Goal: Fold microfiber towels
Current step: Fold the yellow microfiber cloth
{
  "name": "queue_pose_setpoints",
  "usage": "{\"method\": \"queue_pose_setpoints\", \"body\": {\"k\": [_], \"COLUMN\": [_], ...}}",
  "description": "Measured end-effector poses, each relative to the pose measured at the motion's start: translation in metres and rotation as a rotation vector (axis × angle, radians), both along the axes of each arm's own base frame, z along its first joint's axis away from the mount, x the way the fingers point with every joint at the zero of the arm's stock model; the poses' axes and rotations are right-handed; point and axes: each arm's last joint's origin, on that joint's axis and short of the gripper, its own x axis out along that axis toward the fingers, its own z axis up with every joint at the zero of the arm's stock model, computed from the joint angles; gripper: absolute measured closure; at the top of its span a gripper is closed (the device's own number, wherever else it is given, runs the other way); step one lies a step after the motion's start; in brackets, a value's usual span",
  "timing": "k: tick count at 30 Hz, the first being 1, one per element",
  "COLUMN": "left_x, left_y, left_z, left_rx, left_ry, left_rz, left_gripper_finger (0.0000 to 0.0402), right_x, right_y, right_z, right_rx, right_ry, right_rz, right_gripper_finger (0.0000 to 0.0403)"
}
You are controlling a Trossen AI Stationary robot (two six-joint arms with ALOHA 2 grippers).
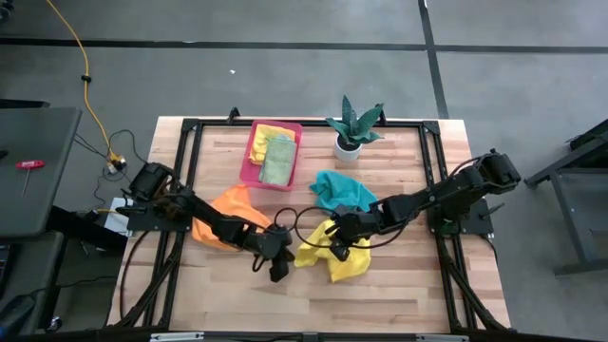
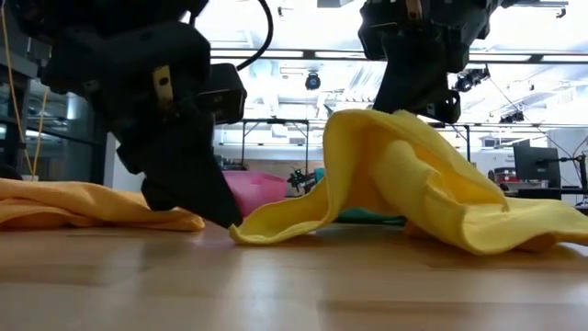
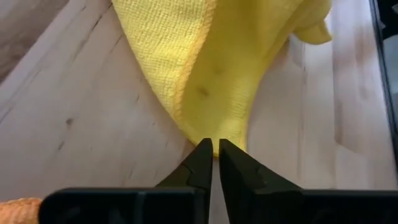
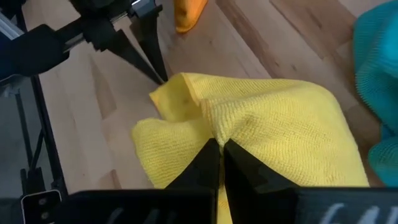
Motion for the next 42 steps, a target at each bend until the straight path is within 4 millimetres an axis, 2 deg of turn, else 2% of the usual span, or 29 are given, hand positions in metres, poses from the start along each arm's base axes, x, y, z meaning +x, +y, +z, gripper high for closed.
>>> {"method": "queue_pose_setpoints", "body": {"k": [6, 13, 17, 21, 27, 37, 39, 42], "left_x": [0.001, 0.002, 0.002, 0.002, 0.003, 0.008, 0.008, 0.008], "left_y": [0.006, 0.013, 0.011, 0.006, -0.001, 0.006, 0.010, 0.017], "left_z": [-0.001, 0.001, 0.002, 0.003, 0.002, -0.001, -0.002, -0.003], "left_rx": [-0.072, -0.207, -0.294, -0.359, -0.367, -0.258, -0.213, -0.167], "left_ry": [0.023, 0.060, 0.066, 0.060, 0.011, -0.033, -0.027, -0.006], "left_rz": [0.007, 0.041, 0.117, 0.194, 0.282, 0.329, 0.326, 0.320], "left_gripper_finger": [0.0354, 0.0275, 0.0231, 0.0204, 0.0202, 0.0207, 0.0224, 0.0281], "right_x": [0.003, 0.006, 0.009, 0.010, 0.011, 0.013, 0.013, 0.013], "right_y": [0.000, -0.001, 0.000, 0.000, 0.000, 0.000, 0.000, -0.001], "right_z": [0.002, 0.005, 0.007, 0.009, 0.010, 0.012, 0.012, 0.012], "right_rx": [0.015, 0.055, 0.093, 0.114, 0.114, 0.104, 0.104, 0.104], "right_ry": [-0.030, -0.069, -0.102, -0.119, -0.132, -0.172, -0.171, -0.171], "right_rz": [-0.013, -0.052, -0.081, -0.097, -0.100, -0.120, -0.120, -0.124], "right_gripper_finger": [0.0402, 0.0402, 0.0402, 0.0402, 0.0402, 0.0402, 0.0402, 0.0402]}}
